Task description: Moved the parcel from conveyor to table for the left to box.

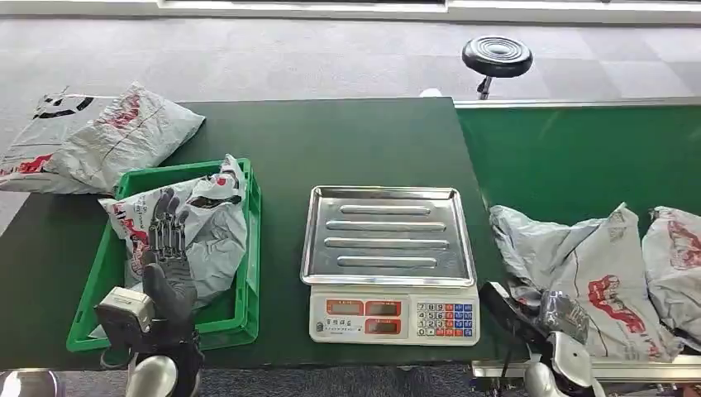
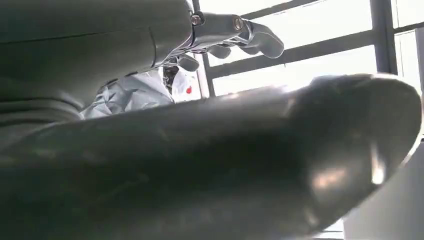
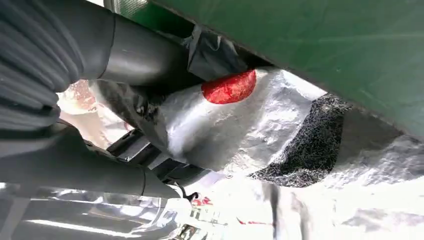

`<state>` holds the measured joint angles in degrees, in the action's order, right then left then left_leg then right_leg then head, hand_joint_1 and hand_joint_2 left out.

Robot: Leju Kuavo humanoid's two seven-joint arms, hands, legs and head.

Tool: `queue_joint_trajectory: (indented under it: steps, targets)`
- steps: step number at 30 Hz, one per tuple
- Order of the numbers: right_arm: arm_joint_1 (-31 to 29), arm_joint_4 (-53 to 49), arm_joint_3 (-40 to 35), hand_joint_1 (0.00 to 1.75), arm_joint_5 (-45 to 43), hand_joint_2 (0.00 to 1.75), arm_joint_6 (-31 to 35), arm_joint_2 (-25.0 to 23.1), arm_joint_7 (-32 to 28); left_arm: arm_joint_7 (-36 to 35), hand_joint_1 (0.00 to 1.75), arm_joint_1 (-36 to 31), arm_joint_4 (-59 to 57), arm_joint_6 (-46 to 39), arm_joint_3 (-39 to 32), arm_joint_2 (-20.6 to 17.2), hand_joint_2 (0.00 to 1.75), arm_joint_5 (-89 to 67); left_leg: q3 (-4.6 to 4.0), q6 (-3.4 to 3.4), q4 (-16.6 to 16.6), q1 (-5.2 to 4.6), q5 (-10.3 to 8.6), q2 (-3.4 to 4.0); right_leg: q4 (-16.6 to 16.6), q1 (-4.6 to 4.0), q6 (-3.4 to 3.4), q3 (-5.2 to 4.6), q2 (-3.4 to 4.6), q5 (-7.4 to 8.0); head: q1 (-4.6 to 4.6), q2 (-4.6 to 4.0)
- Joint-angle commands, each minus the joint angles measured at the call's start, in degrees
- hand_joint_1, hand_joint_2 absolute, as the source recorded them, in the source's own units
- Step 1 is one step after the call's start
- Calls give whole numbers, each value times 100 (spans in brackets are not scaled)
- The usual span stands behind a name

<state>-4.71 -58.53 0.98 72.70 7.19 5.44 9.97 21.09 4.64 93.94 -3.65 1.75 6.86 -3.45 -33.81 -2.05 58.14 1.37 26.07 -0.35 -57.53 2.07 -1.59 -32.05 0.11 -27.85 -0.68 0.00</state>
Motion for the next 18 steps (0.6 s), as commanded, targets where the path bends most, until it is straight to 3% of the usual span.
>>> queue_joint_trajectory:
  steps: [1, 6, 10, 15, 18]
  targets:
    - [244, -776, 447, 175, 130, 175, 427, -229, 0, 7, 0, 36, -100, 18, -80, 47, 0, 6, 2, 10, -6, -3, -2, 4, 3, -1, 14, -1, -1, 1, 0, 0]
    - [607, -2105, 714, 175, 1012, 175, 1776, -490, 228, 93, 0, 95, -43, -24, -115, 96, 0, 7, -3, 13, -5, -3, 1, 13, 2, -2, 19, -8, 7, 1, 0, 0]
    - [872, -3054, 746, 175, 1612, 175, 3153, -784, -26, 234, 0, 22, -211, -68, -1, 108, 0, 9, -12, 9, -2, -3, -1, -1, -3, 0, 15, -15, -6, -3, 0, 0]
    - [665, -4815, 117, 175, 1568, 175, 3281, -1214, -985, 367, 0, -39, -312, -156, 85, 178, 0, -9, -20, 9, 2, -10, 0, 22, -17, 5, 19, -37, 19, 0, 0, 0]
    - [540, -5101, -170, 175, 1650, 175, 3281, -1223, -991, 367, 0, -59, -271, -170, 85, 176, 0, -10, -23, 9, 2, -7, -2, 17, -13, 4, 15, -36, 15, 2, 0, 0]
